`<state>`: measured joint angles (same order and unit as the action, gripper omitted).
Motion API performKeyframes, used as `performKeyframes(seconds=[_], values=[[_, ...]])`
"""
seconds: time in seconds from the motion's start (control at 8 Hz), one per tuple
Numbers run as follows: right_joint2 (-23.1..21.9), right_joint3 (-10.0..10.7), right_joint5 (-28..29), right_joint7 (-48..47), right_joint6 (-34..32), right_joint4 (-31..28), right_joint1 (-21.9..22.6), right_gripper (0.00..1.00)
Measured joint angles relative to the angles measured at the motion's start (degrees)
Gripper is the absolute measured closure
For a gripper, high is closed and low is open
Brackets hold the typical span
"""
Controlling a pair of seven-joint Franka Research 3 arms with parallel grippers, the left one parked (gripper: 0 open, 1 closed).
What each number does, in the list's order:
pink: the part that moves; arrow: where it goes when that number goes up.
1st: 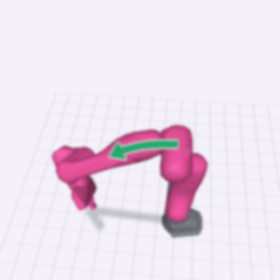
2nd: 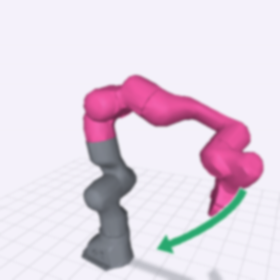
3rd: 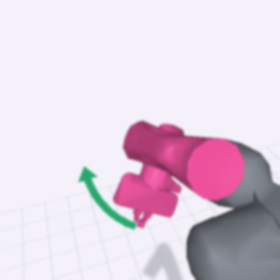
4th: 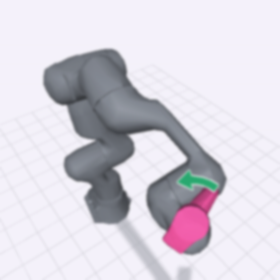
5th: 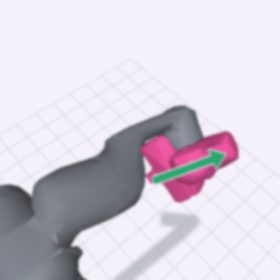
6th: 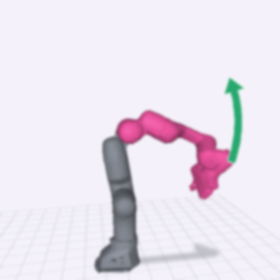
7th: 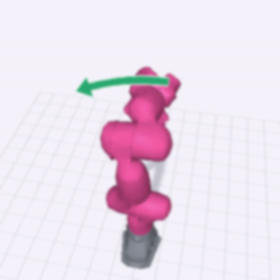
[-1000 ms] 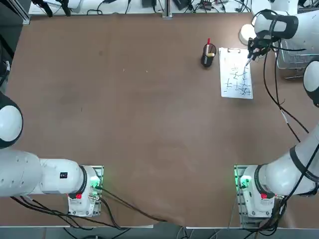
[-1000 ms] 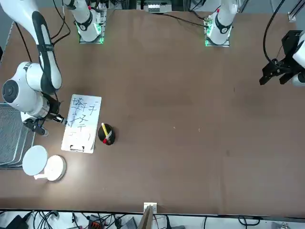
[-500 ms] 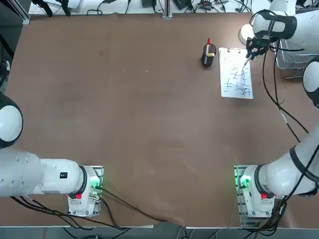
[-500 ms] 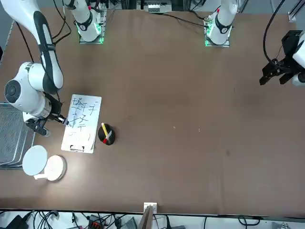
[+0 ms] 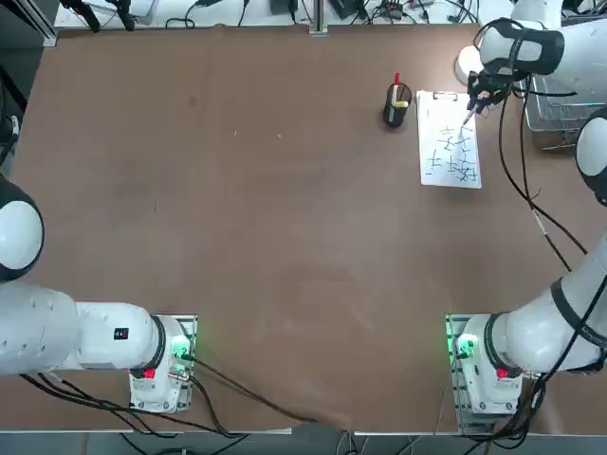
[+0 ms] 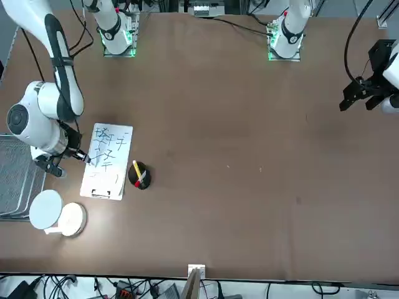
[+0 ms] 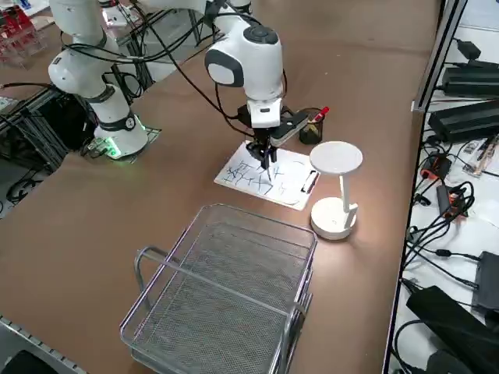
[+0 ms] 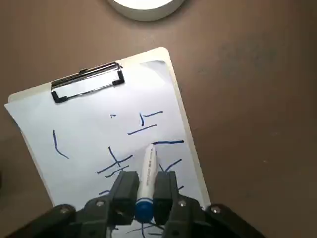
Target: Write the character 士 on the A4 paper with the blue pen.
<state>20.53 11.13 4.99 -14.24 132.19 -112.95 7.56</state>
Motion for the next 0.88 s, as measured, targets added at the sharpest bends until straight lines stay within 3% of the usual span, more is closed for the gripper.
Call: performKeyframes(seconds=[0.5, 0.88], values=[[-0.8, 0.0, -5.0, 1.8, 0.1, 0.3, 0.0, 0.79], [-0.9, 0.1, -5.5, 4.1, 0.2, 0.3, -0.4, 0.79]])
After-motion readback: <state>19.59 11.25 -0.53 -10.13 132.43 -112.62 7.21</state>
